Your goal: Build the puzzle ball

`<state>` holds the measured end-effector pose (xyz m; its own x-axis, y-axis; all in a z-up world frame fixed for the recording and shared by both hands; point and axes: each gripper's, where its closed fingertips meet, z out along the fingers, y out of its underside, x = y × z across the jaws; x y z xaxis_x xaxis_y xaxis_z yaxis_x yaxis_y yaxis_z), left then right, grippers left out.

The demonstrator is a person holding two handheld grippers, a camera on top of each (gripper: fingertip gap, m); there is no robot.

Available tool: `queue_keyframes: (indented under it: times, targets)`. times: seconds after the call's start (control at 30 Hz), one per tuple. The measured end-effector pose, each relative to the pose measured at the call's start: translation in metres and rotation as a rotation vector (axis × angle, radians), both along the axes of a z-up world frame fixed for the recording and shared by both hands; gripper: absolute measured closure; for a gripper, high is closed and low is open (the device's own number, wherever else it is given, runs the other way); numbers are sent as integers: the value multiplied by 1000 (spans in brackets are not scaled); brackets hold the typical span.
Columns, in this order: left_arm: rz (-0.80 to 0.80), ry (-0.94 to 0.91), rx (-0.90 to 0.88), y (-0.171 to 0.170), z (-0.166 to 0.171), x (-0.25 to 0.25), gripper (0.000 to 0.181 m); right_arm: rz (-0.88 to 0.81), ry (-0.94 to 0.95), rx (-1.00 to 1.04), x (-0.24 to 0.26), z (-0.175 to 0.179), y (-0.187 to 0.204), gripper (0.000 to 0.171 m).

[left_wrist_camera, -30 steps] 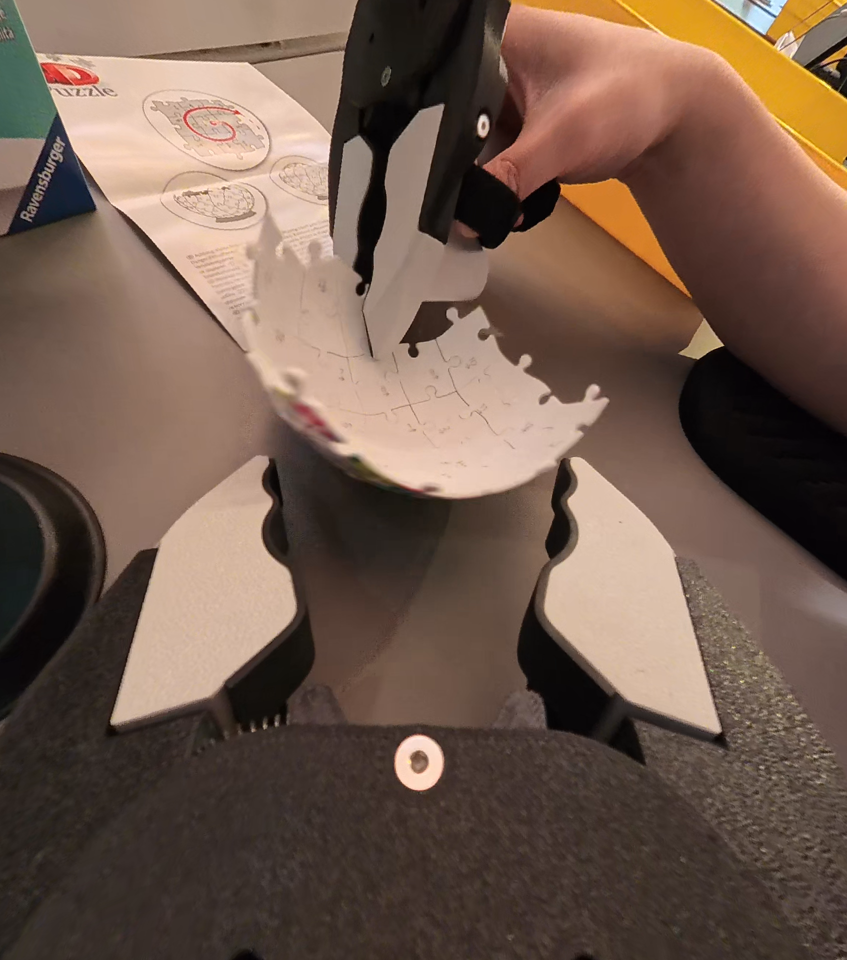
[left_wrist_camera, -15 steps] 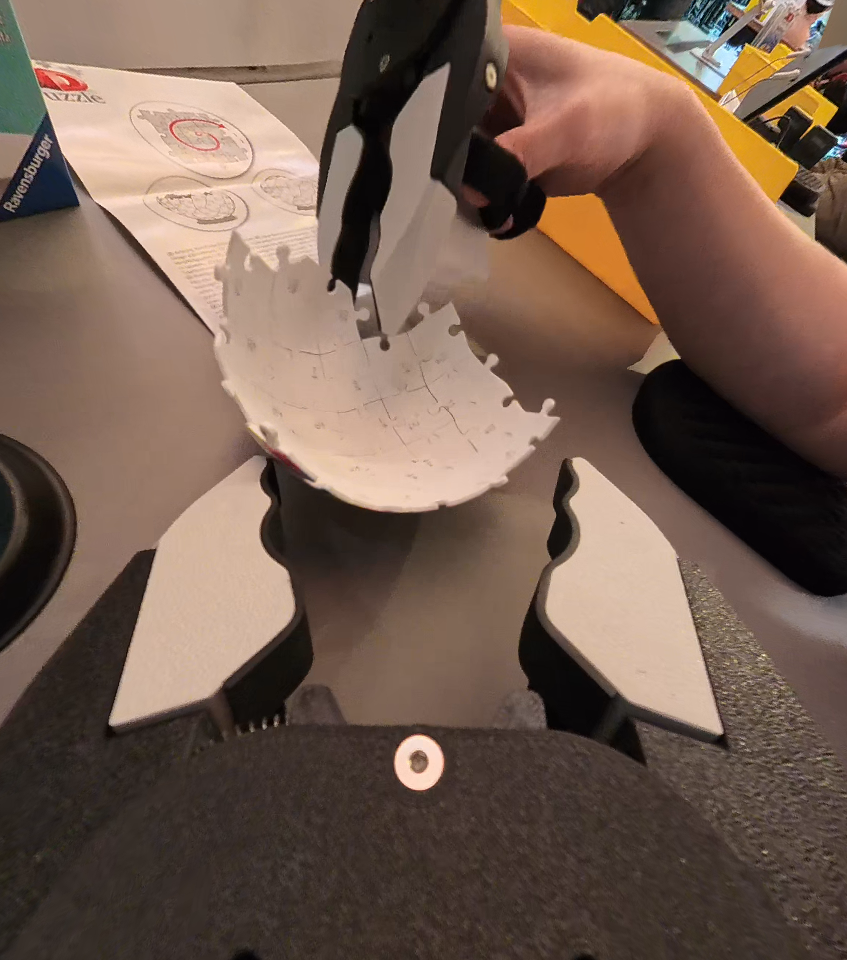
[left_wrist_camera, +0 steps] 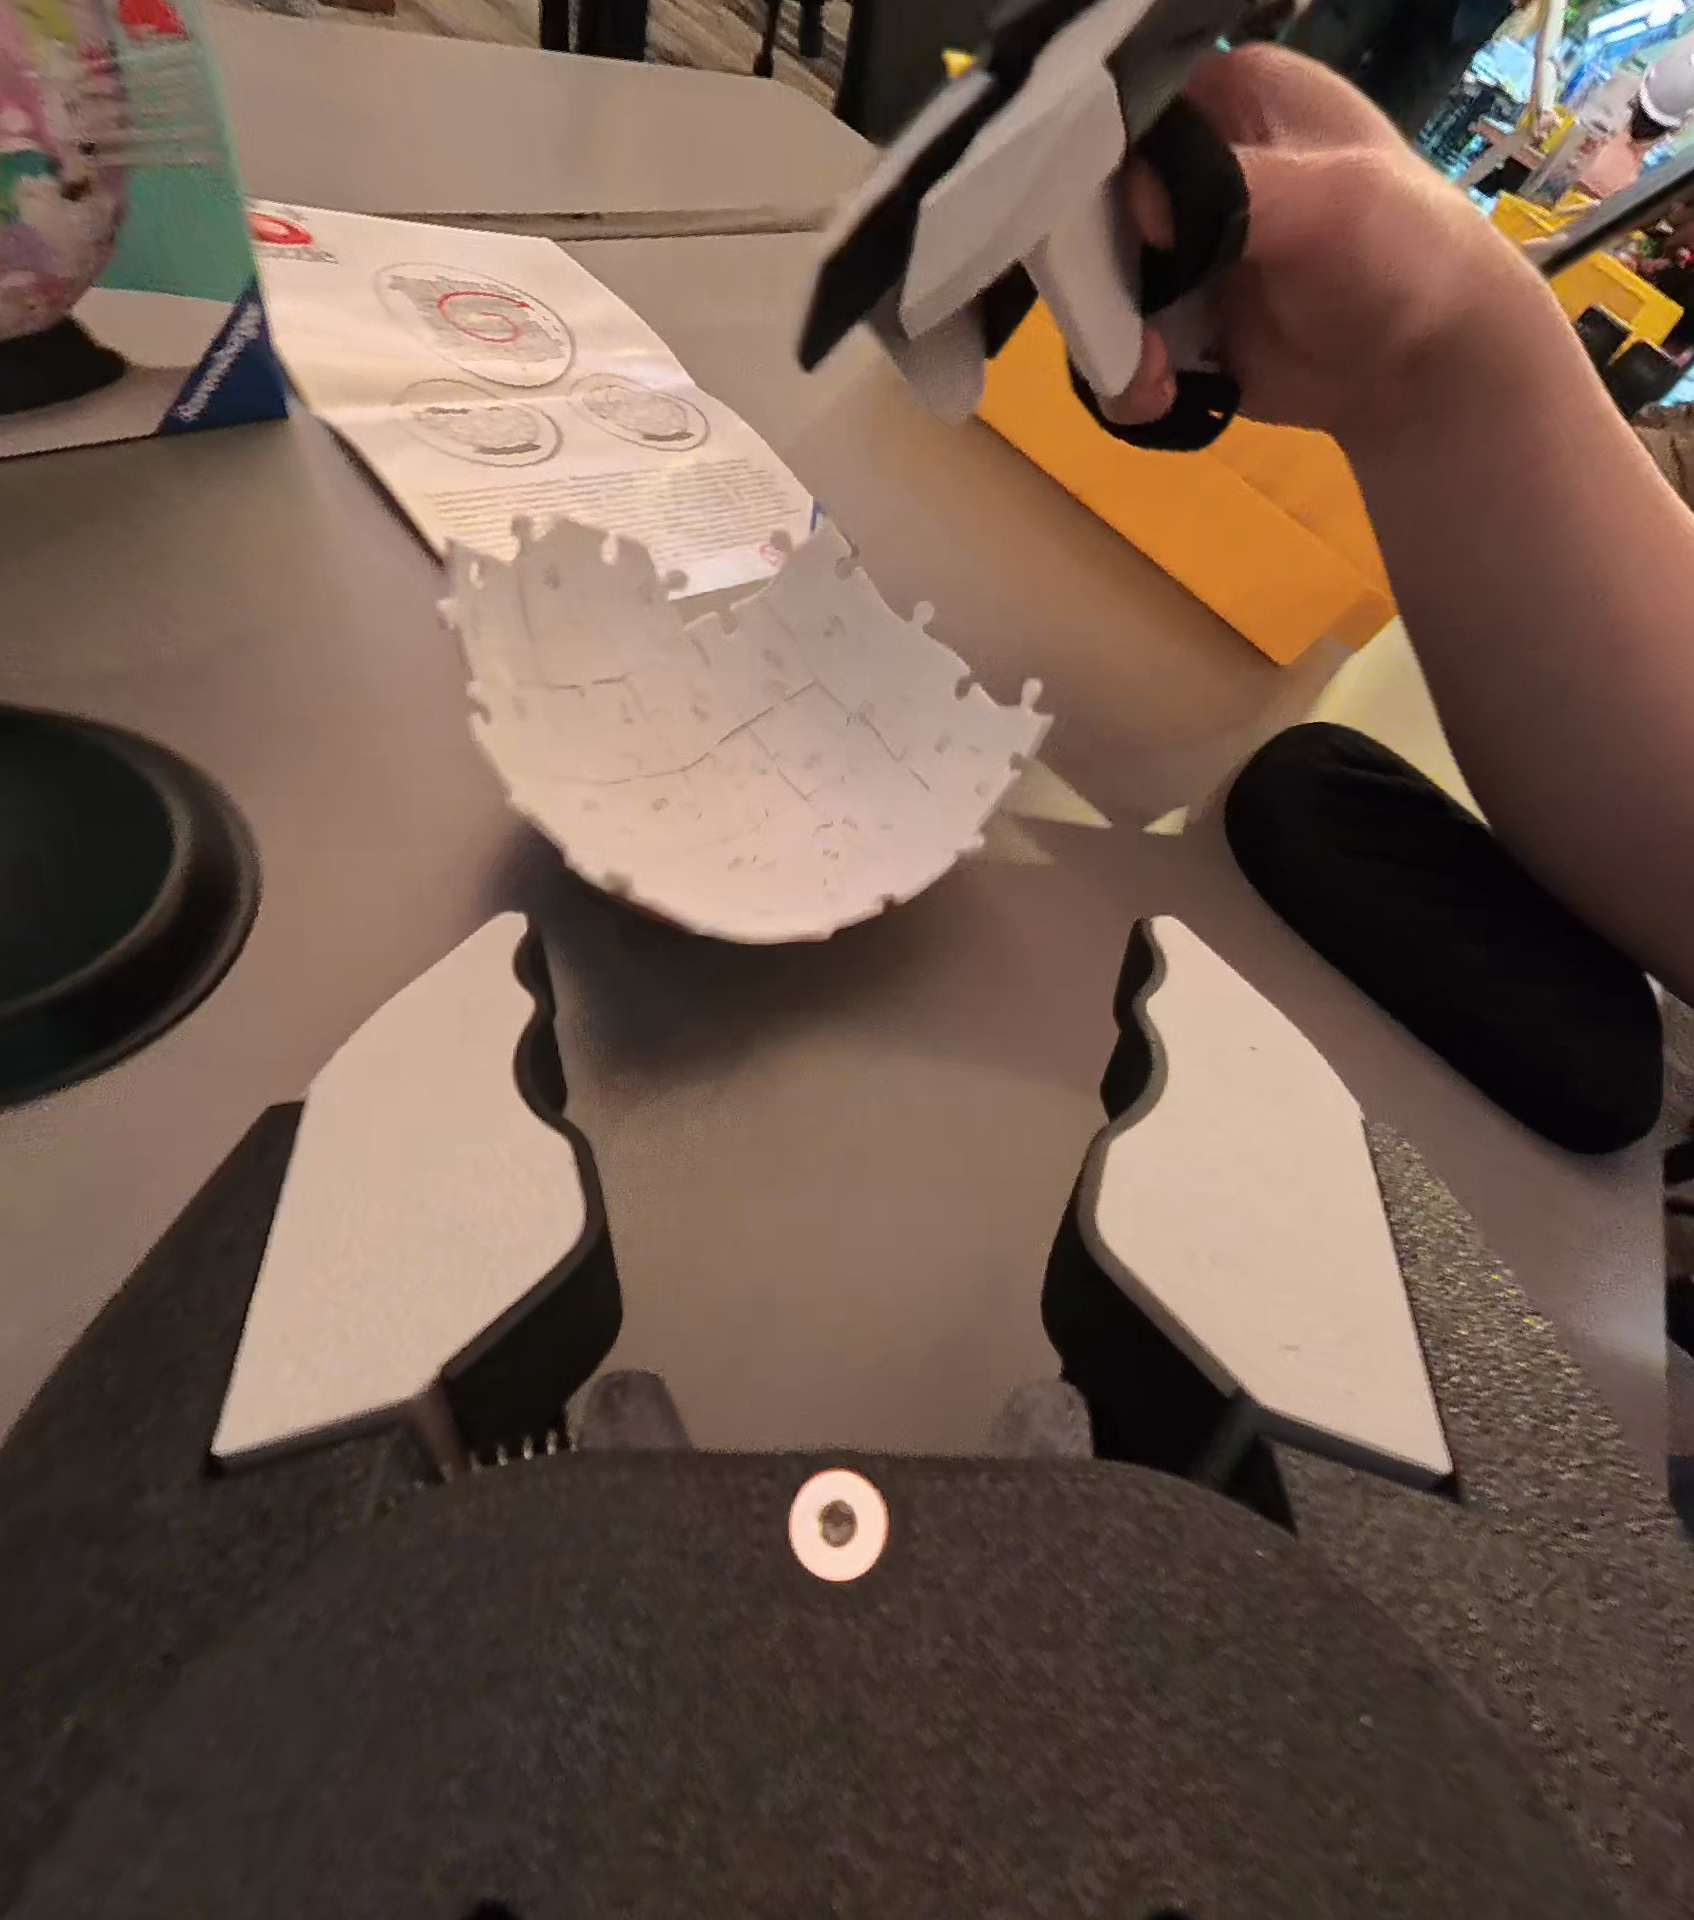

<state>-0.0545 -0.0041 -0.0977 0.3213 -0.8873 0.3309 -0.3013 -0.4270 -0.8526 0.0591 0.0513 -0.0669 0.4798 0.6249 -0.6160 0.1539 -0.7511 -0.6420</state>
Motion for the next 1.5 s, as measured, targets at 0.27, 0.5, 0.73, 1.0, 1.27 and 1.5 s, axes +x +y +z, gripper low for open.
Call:
queue_keyframes:
  times: [0.27, 0.5, 0.73, 1.0, 1.27, 1.5]
  targets:
    - [126, -6, -8, -21, 4, -84, 80, -74, -122, 33, -5, -22, -25, 137]
    - [319, 18, -11, -6, 8, -178, 84, -66, -165, -13, -12, -38, -38, 137]
    - [384, 21, 22, 10, 16, -208, 85, -58, -151, -67, -18, -43, -44, 137]
    - [333, 79, 38, 25, 12, -191, 85, -64, -131, -5, -21, -33, -44, 137]
    - [300, 262, 72, 72, -5, -172, 96, -55, -129, 23, -22, -32, -43, 137]
    - [333, 447, 63, 140, -34, -156, 110, -25, -158, 28, -24, -39, -45, 137]
